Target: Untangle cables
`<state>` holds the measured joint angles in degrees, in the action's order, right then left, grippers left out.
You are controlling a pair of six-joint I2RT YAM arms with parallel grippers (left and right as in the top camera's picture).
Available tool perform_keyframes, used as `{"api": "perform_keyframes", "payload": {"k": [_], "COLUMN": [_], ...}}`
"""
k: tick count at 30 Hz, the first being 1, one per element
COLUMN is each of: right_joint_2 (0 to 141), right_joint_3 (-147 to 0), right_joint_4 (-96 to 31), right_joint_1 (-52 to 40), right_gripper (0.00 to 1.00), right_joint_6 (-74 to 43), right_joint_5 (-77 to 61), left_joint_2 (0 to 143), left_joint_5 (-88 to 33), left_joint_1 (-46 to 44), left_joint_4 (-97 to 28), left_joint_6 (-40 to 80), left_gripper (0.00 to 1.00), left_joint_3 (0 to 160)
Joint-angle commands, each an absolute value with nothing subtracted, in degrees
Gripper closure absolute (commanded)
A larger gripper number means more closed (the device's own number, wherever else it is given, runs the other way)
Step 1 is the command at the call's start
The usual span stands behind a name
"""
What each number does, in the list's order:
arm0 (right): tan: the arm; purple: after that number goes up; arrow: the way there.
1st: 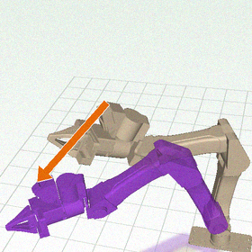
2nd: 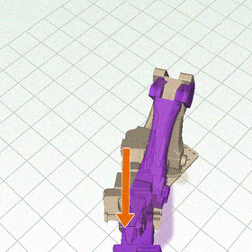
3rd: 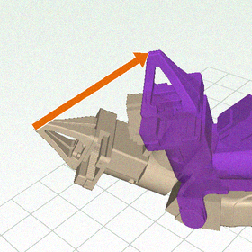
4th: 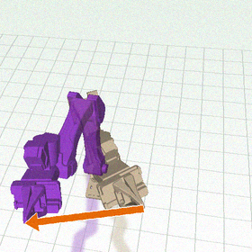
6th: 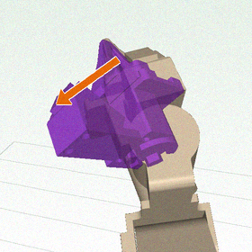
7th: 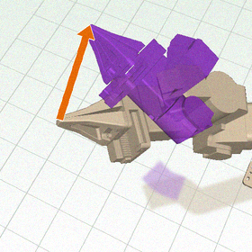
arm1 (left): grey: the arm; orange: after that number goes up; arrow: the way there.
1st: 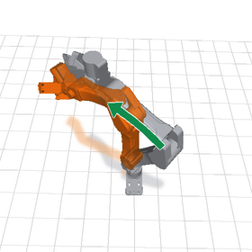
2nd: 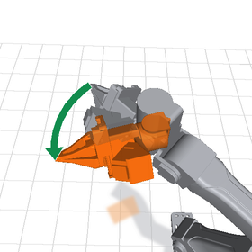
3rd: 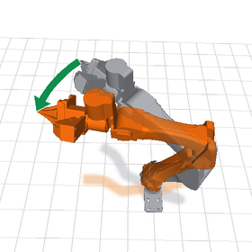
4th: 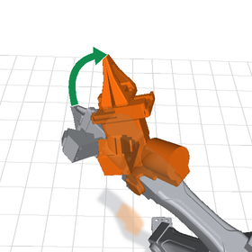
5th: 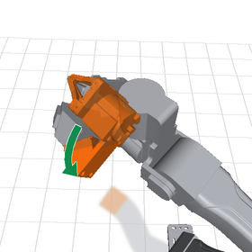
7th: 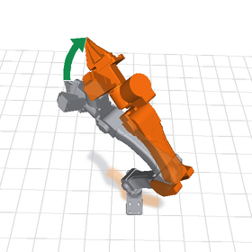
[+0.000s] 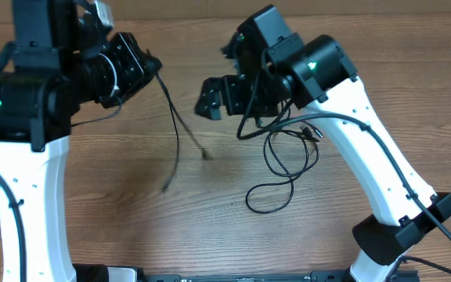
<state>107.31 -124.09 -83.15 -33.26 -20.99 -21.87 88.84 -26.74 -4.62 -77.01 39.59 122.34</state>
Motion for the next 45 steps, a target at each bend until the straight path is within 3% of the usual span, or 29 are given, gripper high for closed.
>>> {"api": "perform_keyframes", "payload": {"k": [1, 5, 10, 17, 31, 45], "right_joint_2": [106.26, 106.28, 106.32, 106.32, 106.32, 106.32], "right_joint_3": [-125.21, -124.88, -124.84, -124.84, -124.84, -124.81], "right_joint_4": [-83.96, -83.53, -84.20, -85.47, -86.76, -86.70], "right_joint_1": [-32.05, -32.08, -32.12, -32.12, -27.70, -18.44], "right_gripper": [0.00, 0.00, 0.00, 0.00, 0.00, 0.00], "right_joint_6": [-20.95, -20.95, -20.95, -20.97, -20.97, -20.97], "right_joint_5": [-16.95, -16.97, -16.93, -12.14, 6.39, 7.49], "left_joint_2": [88.16, 88.14, 88.12, 88.12, 88.12, 89.91], "left_joint_5": [-26.37, -24.99, -12.03, -4.12, -1.76, -0.84], "left_joint_1": [-4.51, -4.54, -5.50, -6.13, -6.13, -6.11], "left_joint_4": [-76.58, -78.19, -82.46, -84.23, -89.54, -90.17], "left_joint_6": [32.51, 30.89, 30.83, 30.81, 30.81, 28.25], "left_gripper": [0.96, 0.96, 0.96, 0.96, 0.96, 0.96], "left_joint_3": [126.28, 126.10, 126.10, 126.10, 126.10, 125.99]}}
